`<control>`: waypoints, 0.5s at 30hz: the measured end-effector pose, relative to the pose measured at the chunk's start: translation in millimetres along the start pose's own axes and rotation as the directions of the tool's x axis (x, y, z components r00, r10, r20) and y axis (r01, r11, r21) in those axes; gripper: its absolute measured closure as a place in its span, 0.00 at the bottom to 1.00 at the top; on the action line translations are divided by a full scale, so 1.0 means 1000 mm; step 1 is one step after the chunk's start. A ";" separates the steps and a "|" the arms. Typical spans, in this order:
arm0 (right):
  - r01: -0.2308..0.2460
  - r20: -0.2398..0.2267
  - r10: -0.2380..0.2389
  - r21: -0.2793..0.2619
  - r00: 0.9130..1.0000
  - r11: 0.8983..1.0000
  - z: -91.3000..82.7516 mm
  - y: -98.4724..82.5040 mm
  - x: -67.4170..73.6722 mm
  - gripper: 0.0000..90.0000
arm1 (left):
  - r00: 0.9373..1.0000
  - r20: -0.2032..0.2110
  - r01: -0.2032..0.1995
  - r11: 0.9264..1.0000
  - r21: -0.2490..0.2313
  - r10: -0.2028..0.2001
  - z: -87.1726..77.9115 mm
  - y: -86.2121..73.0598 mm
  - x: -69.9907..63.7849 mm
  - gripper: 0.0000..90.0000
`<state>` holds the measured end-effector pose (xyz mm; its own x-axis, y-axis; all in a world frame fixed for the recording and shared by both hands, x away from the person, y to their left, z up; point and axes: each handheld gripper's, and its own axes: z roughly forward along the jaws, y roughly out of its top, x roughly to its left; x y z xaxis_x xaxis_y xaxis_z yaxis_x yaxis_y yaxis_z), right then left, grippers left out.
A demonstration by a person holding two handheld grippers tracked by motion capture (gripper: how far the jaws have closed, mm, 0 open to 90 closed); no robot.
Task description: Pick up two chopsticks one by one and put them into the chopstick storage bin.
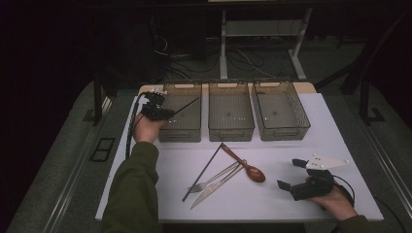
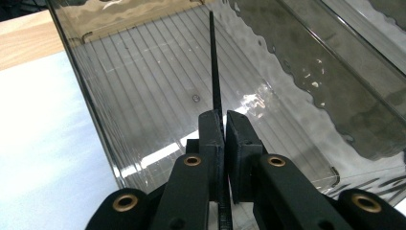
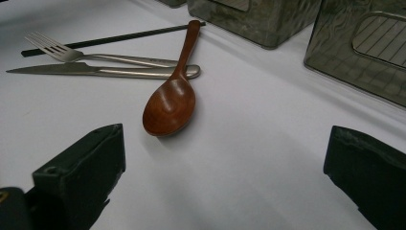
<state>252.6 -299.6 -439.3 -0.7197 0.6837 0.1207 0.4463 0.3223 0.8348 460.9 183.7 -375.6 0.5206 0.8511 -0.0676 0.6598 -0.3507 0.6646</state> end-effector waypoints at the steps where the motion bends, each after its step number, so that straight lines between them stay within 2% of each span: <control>1: 0.000 0.000 0.000 -0.001 1.000 1.000 0.000 0.000 0.000 0.00 | 1.000 0.000 -0.001 1.000 0.001 0.001 0.001 0.000 0.000 0.94; 6: 0.000 0.000 0.000 -0.001 1.000 1.000 0.000 0.000 0.000 0.00 | 1.000 -0.009 -0.002 1.000 -0.007 0.002 0.001 0.000 -0.001 0.93; 7: 0.000 0.000 0.000 0.000 1.000 1.000 0.000 0.000 0.000 0.00 | 1.000 -0.010 0.000 1.000 -0.012 0.000 0.001 0.000 -0.001 0.88; 9: 0.000 0.000 0.000 0.000 1.000 1.000 0.000 0.000 0.000 0.00 | 1.000 -0.020 -0.006 1.000 -0.019 0.006 0.000 0.000 -0.001 0.86; 11: 0.001 -0.001 -0.001 0.000 1.000 1.000 0.000 0.000 0.000 0.00 | 1.000 -0.022 -0.014 1.000 -0.027 0.013 -0.001 0.001 -0.002 0.79; 15: -0.001 0.001 0.001 0.000 1.000 1.000 0.000 0.000 0.000 0.00 | 1.000 -0.008 -0.022 0.998 -0.061 0.022 -0.007 0.002 -0.004 0.75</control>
<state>252.8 -300.1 -439.4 -0.7190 0.6844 0.1211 0.4469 0.3218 0.8347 455.9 182.8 -368.8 0.5306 0.8463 -0.0474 0.6137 -0.3451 0.7101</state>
